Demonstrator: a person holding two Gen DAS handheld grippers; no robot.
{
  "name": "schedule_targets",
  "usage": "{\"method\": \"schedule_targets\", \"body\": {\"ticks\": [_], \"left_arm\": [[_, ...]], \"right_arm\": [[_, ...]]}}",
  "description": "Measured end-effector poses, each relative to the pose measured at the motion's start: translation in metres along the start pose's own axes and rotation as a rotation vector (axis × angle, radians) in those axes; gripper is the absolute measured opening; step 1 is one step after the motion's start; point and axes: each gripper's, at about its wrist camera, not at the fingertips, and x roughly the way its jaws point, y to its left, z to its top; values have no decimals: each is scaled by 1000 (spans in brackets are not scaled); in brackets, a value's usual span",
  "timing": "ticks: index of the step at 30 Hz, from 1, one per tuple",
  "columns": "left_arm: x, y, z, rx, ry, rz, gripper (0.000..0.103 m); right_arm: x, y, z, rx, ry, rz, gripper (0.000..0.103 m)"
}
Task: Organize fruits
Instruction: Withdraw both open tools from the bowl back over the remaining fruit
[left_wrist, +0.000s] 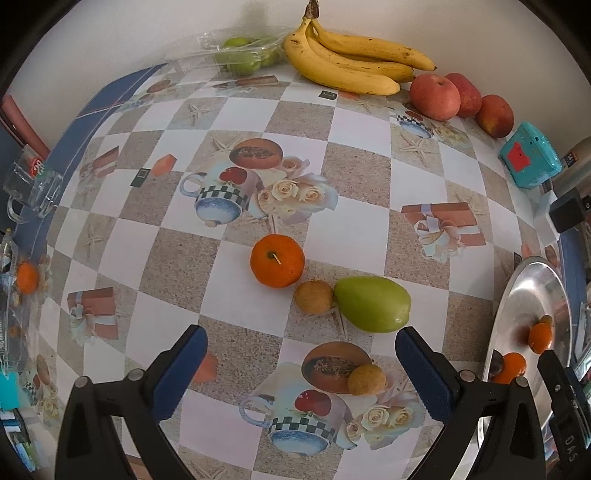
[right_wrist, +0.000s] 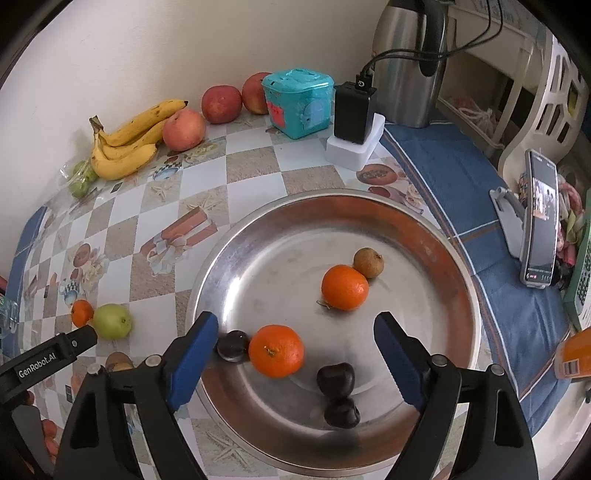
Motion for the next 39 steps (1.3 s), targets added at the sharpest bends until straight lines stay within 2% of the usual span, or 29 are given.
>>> {"method": "schedule_targets", "body": {"ticks": [2, 5, 15, 22, 25, 35, 39], "left_arm": [[-2, -1, 0, 13, -13, 23, 103], [-14, -6, 2, 80, -87, 107, 103], [-23, 8, 11, 88, -123, 111, 103], [-32, 38, 22, 80, -162, 173, 103], [-34, 54, 26, 65, -163, 184, 103], [-35, 114, 33, -74, -134, 153, 103], [-38, 126, 33, -98, -136, 145, 103]], "right_arm": [[0, 0, 0, 1, -2, 1, 87], [1, 0, -1, 1, -3, 2, 87], [0, 7, -2, -8, -3, 35, 87], [-3, 15, 0, -13, -17, 40, 87], [-5, 21, 1, -9, -27, 55, 87], [-3, 64, -5, -94, -5, 100, 87], [-3, 83, -8, -123, 1, 123, 87]]}}
